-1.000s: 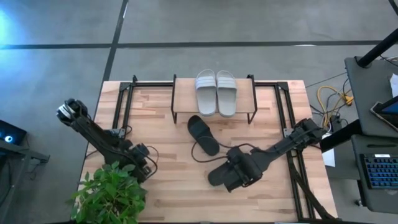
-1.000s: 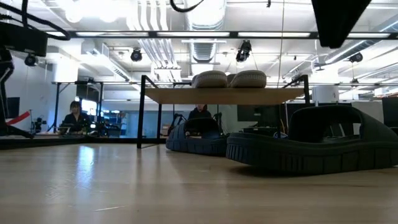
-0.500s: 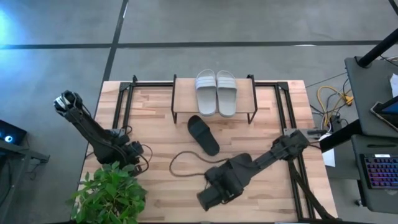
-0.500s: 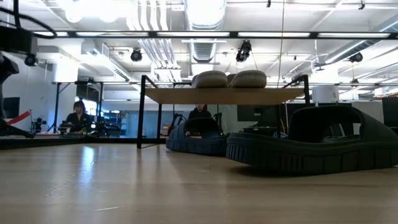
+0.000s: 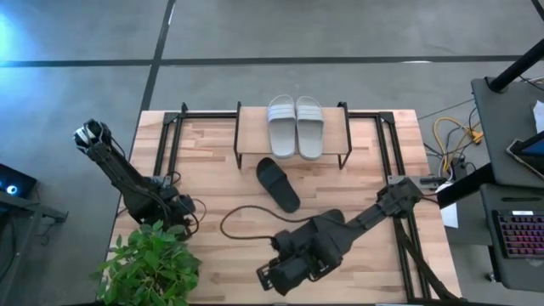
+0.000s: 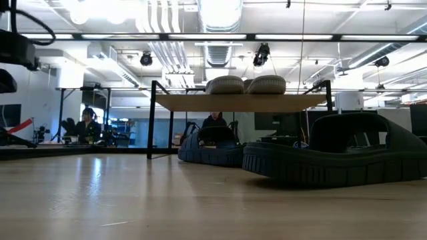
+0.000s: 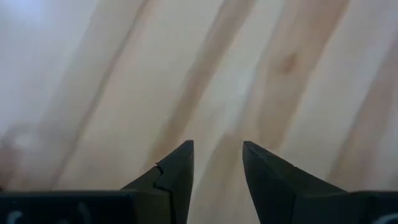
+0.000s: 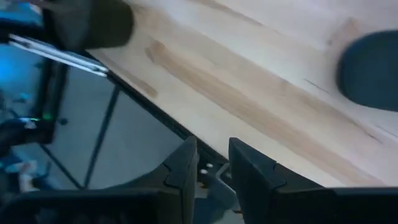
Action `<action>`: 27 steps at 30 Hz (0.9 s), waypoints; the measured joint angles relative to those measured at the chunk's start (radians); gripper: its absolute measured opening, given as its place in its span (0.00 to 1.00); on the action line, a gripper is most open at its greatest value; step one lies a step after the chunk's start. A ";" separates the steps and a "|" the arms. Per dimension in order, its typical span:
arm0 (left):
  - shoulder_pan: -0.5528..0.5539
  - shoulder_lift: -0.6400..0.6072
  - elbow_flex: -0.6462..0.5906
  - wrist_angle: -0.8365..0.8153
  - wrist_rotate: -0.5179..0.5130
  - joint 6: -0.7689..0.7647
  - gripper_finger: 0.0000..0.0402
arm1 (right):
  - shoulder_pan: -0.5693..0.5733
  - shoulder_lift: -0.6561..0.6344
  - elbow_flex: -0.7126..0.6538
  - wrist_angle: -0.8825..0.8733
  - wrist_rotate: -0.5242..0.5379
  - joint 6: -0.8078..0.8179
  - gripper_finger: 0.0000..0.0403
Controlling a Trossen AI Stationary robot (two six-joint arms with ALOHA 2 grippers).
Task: Pick and place slides into the shelf
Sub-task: Put the bottom black slide under the shelf
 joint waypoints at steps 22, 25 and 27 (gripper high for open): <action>0.000 0.066 0.001 0.265 0.014 0.039 0.31 | -0.019 -0.378 -0.540 -0.319 -0.112 0.262 0.21; 0.000 0.068 0.001 0.271 0.023 0.038 0.31 | -0.020 -0.399 -0.612 -0.134 -0.101 0.243 0.21; 0.000 0.066 0.001 0.284 0.026 0.039 0.31 | -0.021 -0.391 -0.649 -0.013 -0.093 0.226 0.21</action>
